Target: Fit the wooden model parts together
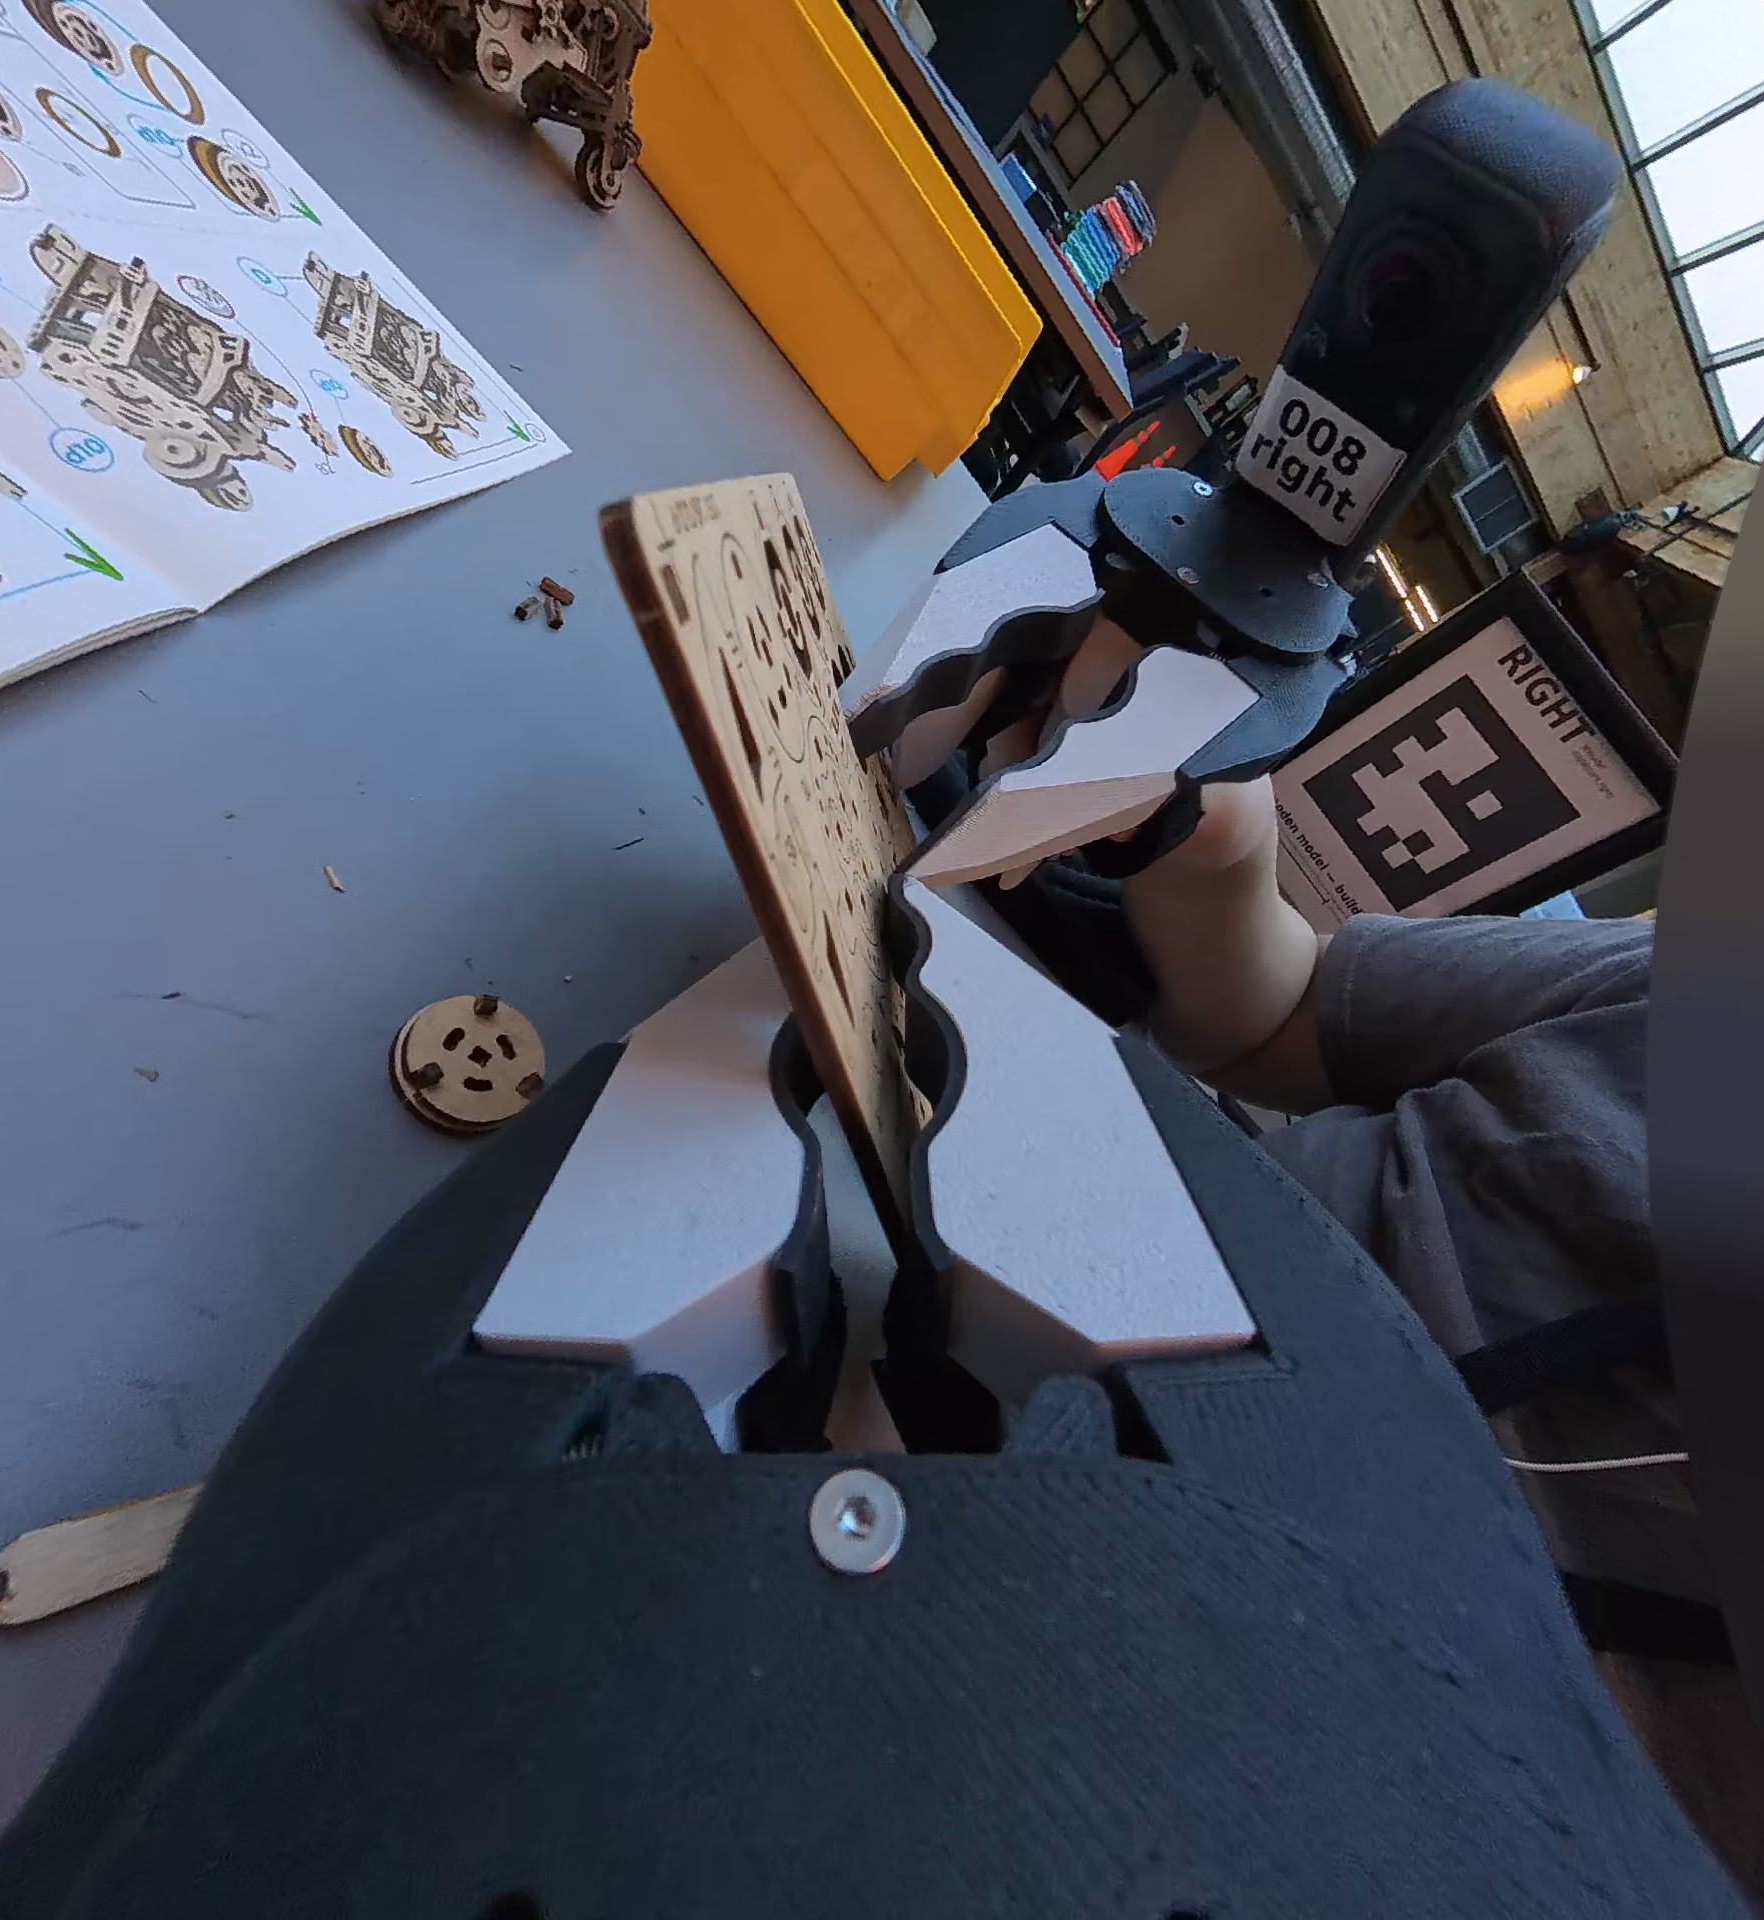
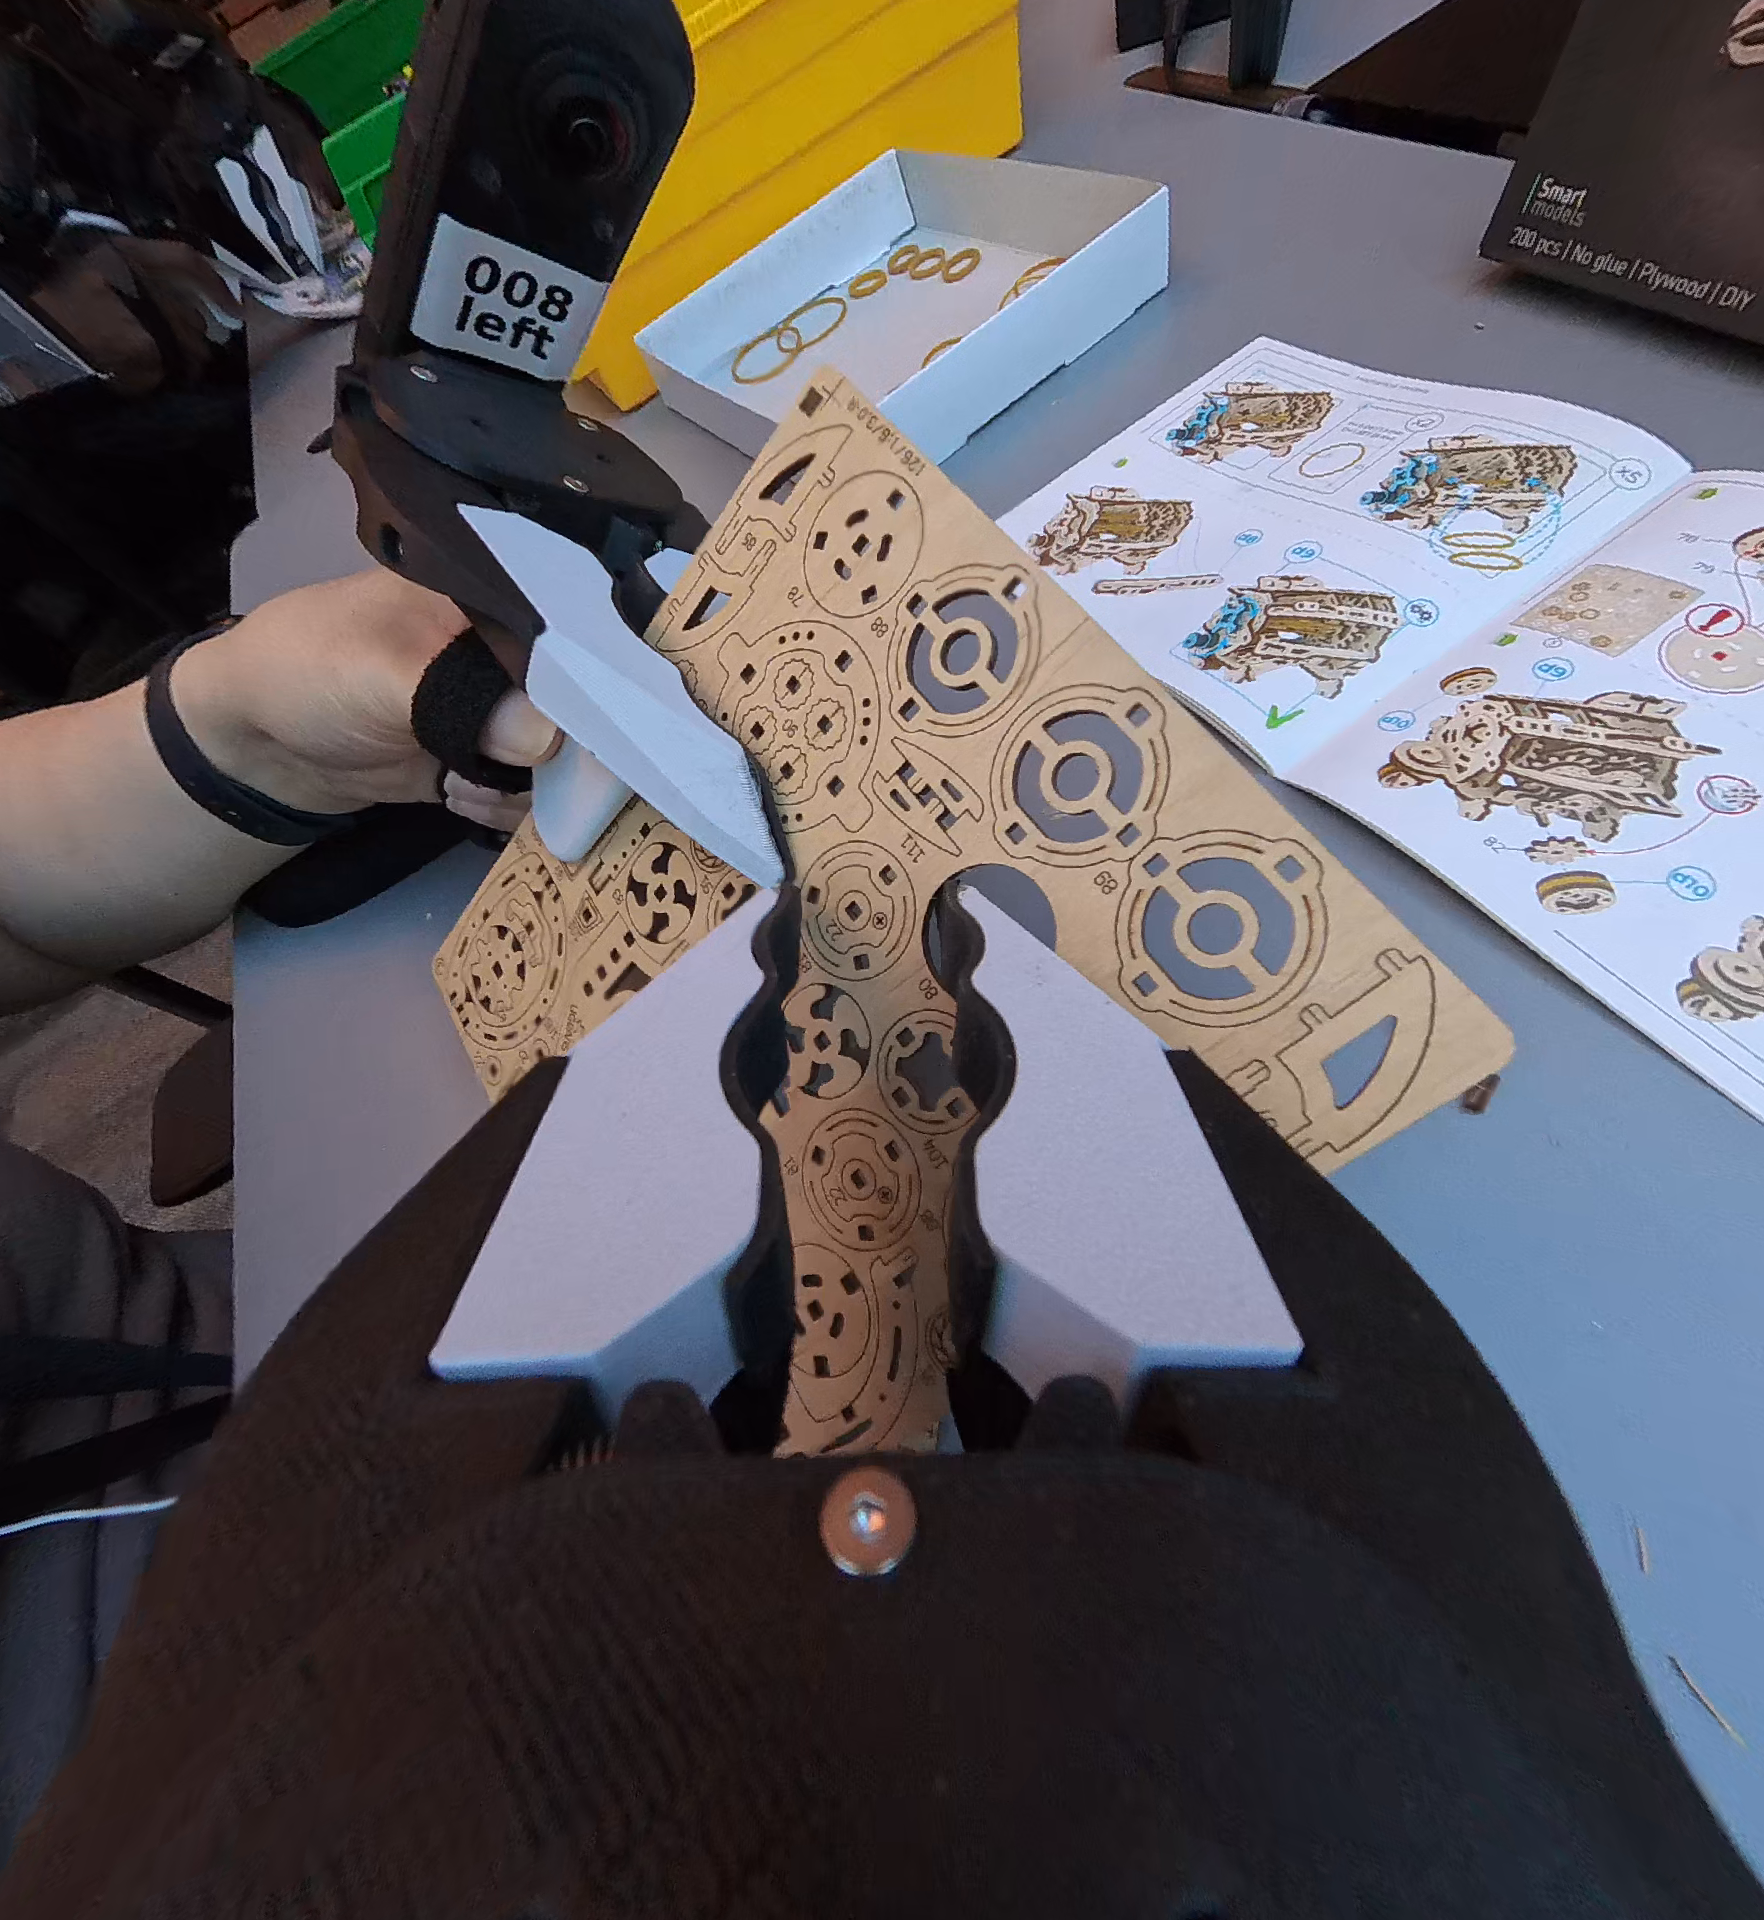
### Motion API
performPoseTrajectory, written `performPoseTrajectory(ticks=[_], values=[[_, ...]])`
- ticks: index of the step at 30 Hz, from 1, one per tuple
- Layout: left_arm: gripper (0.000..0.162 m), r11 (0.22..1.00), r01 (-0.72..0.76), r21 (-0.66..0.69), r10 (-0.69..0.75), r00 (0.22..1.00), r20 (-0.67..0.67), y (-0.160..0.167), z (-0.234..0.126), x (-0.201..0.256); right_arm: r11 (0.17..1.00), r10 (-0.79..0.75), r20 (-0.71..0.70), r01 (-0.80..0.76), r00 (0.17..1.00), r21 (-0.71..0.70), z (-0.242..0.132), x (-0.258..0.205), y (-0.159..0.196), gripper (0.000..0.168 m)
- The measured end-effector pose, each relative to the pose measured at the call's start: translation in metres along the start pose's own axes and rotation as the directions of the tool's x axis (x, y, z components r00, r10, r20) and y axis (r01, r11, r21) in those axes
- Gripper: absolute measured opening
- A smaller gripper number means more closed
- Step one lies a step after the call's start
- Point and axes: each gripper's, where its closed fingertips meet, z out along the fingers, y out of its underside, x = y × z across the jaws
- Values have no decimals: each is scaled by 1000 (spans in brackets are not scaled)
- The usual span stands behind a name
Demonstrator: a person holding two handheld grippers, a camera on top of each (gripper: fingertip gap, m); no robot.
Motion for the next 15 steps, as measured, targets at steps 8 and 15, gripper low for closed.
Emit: performPoseTrajectory(ticks=[8, 15], values=[[2, 1000, 11, 3, -10, 998, -55, 0, 1, 5, 995, 90, 89, -93, 992, 39, -6, -8, -4, 33], [2, 1000, -19, 12, 20, 999, -31, -2, 1, 4, 979, -204, -59, 203, 977, -19, -3, -13, 4, 47]])
